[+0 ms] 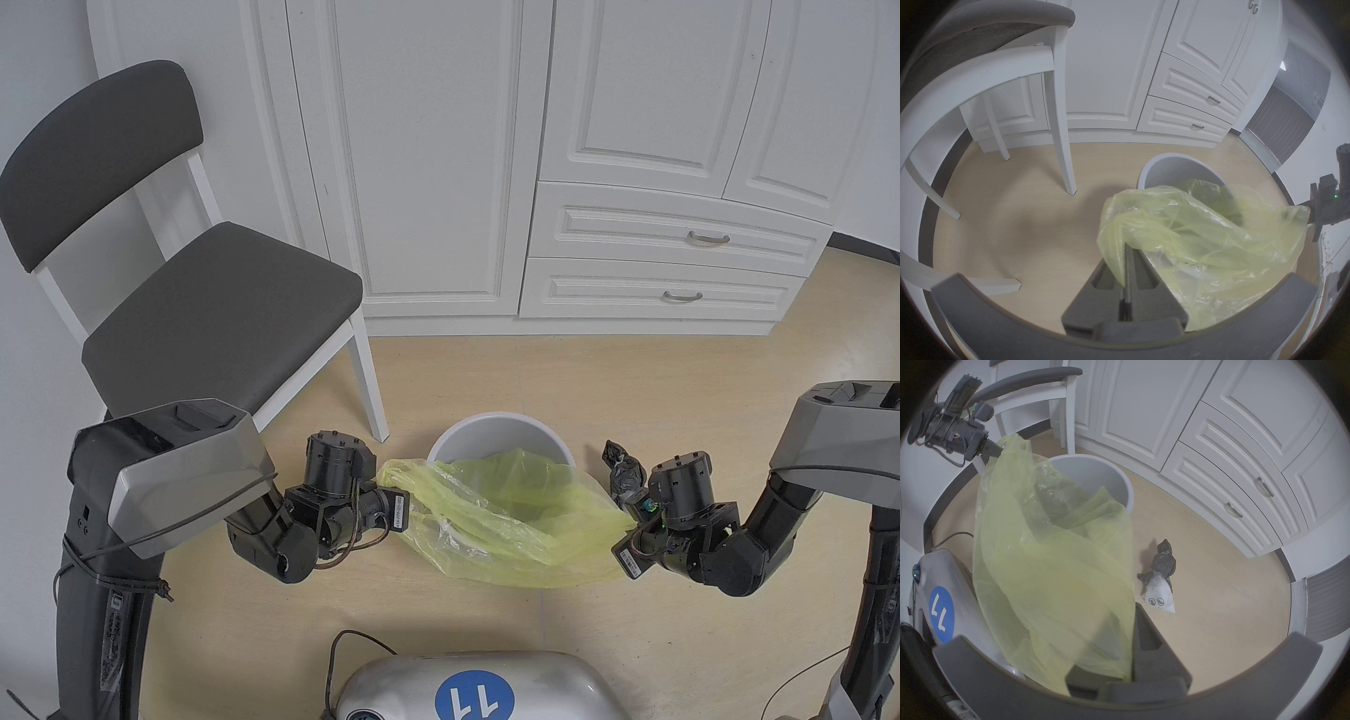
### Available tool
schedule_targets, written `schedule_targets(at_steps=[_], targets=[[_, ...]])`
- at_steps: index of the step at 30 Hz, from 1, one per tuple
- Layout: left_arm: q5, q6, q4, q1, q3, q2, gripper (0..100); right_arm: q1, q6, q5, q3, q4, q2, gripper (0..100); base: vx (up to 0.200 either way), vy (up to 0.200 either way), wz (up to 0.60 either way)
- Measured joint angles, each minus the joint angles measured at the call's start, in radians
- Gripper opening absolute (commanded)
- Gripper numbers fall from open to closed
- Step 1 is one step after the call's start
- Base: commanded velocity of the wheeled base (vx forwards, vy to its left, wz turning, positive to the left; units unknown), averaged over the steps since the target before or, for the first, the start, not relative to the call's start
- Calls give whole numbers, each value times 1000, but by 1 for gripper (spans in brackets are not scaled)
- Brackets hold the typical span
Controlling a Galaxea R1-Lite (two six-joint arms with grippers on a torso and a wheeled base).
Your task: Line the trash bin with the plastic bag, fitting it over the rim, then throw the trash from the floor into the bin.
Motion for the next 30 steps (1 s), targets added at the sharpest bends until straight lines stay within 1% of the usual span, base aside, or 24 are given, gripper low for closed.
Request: schedule_targets(at_steps=[5,13,15,18,23,26,30], targets=[[-4,1,-6,2,5,2,0,5,3,-1,-18,-8,37,0,0,0,0],[3,-3,5,3,-51,63,0,-2,21,-3,-76,-26,131,0,0,0,0],[14,-5,7,3,-74,81,0,-5,24,-3,-85,-29,143,0,0,0,0],[35,-7,7,10,-100,97,0,-10,30,-3,-88,-28,149,0,0,0,0],[36,0,33,21,-78,71,0,-18,25,-3,-63,-21,108,0,0,0,0],[34,25,81,30,-45,26,0,-21,7,-2,-36,-18,69,0,0,0,0],[25,130,120,55,15,-41,0,-28,-22,1,0,-16,20,0,0,0,0]])
